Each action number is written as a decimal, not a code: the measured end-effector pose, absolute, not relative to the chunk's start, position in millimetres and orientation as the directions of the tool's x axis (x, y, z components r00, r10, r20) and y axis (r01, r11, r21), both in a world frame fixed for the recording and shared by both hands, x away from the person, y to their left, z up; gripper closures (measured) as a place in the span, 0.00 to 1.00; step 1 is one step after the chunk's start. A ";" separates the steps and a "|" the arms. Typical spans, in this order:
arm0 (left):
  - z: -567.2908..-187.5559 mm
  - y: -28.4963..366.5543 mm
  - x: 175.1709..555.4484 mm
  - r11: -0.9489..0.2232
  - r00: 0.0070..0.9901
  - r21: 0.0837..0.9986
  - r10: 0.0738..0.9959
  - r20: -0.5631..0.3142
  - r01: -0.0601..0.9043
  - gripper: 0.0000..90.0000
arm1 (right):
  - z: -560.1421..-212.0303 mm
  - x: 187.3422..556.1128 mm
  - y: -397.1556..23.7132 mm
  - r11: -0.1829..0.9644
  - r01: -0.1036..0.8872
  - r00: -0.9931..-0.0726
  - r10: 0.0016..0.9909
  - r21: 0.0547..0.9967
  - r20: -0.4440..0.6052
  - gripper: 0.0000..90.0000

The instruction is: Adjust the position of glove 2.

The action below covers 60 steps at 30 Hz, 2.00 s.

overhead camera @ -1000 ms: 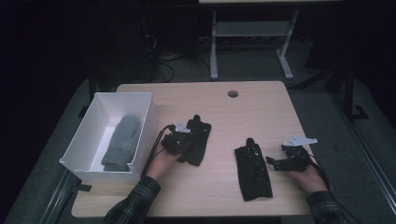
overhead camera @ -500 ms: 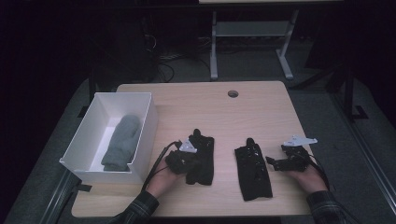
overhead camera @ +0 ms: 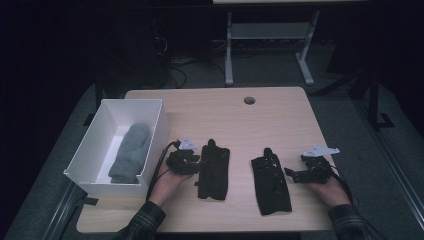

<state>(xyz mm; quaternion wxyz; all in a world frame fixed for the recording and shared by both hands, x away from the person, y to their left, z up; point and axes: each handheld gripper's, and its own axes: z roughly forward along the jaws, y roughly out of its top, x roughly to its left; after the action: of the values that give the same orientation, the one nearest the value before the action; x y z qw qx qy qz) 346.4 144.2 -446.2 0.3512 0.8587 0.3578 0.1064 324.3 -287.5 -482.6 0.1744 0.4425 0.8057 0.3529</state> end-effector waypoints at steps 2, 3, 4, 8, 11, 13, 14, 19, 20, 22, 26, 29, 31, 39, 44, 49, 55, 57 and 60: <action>-448.7 144.4 348.2 -0.494 0.711 0.674 0.700 -0.066 0.548 0.65 | -482.6 324.3 -287.5 0.359 0.590 -0.548 0.836 0.723 0.031 0.16; -449.9 144.6 349.3 -0.492 0.707 0.673 0.705 -0.066 0.553 0.65 | -482.6 324.3 -287.5 0.359 0.590 -0.547 0.836 0.723 0.031 0.16; -451.3 145.0 350.8 -0.490 0.702 0.670 0.710 -0.064 0.557 0.65 | -482.6 324.3 -287.5 0.359 0.590 -0.548 0.836 0.723 0.031 0.16; -457.2 144.4 355.6 -0.478 0.691 0.662 0.719 -0.083 0.577 0.65 | -482.6 324.3 -287.4 0.359 0.590 -0.548 0.836 0.723 0.032 0.16; -462.6 141.0 356.1 -0.475 0.688 0.662 0.720 -0.088 0.580 0.66 | -482.6 324.3 -287.4 0.359 0.590 -0.548 0.836 0.723 0.032 0.16; -463.7 139.9 354.8 -0.472 0.688 0.669 0.720 -0.083 0.574 0.69 | -482.6 324.3 -287.4 0.359 0.590 -0.548 0.836 0.723 0.032 0.16; -463.8 139.1 354.2 -0.475 0.692 0.671 0.718 -0.079 0.570 0.70 | -482.6 324.3 -287.4 0.359 0.590 -0.547 0.836 0.723 0.032 0.16; -463.4 135.6 352.1 -0.480 0.700 0.663 0.708 -0.094 0.574 0.89 | -482.6 324.2 -287.3 0.360 0.590 -0.549 0.835 0.723 0.031 0.16; -463.2 135.0 352.1 -0.483 0.702 0.662 0.706 -0.092 0.573 0.92 | -482.6 324.2 -287.3 0.361 0.589 -0.550 0.835 0.723 0.031 0.16; -462.6 134.3 352.7 -0.481 0.699 0.660 0.708 -0.096 0.577 0.96 | -482.5 324.1 -287.2 0.363 0.588 -0.552 0.833 0.723 0.030 0.16; -461.9 135.8 354.7 -0.462 0.694 0.660 0.709 -0.127 0.592 0.97 | -474.0 320.4 -286.9 0.382 0.605 -0.563 0.826 0.698 0.036 0.33; -459.2 139.1 355.8 -0.433 0.691 0.664 0.701 -0.177 0.610 0.97 | -463.7 311.1 -289.9 0.388 0.605 -0.607 0.790 0.695 0.087 0.50; -456.5 140.8 355.7 -0.416 0.690 0.670 0.694 -0.203 0.615 0.97 | -462.1 306.3 -291.5 0.411 0.608 -0.633 0.767 0.679 0.103 0.64; -447.9 145.1 352.7 -0.387 0.703 0.687 0.663 -0.256 0.615 0.97 | -466.8 301.3 -280.6 0.484 0.599 -0.722 0.671 0.638 0.168 0.98; -446.5 145.8 352.0 -0.361 0.703 0.695 0.649 -0.292 0.622 0.97 | -466.7 300.0 -269.9 0.503 0.587 -0.748 0.637 0.634 0.187 0.99; -444.9 145.4 350.7 -0.351 0.704 0.696 0.638 -0.312 0.626 0.97 | -467.2 301.0 -253.8 0.525 0.561 -0.780 0.595 0.641 0.196 1.00; -442.5 142.2 346.8 -0.350 0.715 0.696 0.613 -0.336 0.627 0.97 | -464.9 298.1 -234.4 0.552 0.529 -0.813 0.548 0.645 0.198 1.00; -441.4 141.1 345.3 -0.351 0.720 0.700 0.607 -0.336 0.622 0.97 | -464.2 297.5 -230.7 0.556 0.517 -0.821 0.538 0.651 0.192 1.00; -439.8 140.3 344.2 -0.344 0.723 0.704 0.599 -0.346 0.622 0.97 | -463.7 297.1 -225.9 0.561 0.512 -0.826 0.528 0.650 0.195 1.00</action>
<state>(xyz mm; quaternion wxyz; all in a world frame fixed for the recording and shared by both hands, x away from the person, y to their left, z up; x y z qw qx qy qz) 344.2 140.3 -439.8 0.4354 0.8196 0.3722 -0.0132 297.1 -225.9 -463.7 0.0111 0.2945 0.8834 0.3644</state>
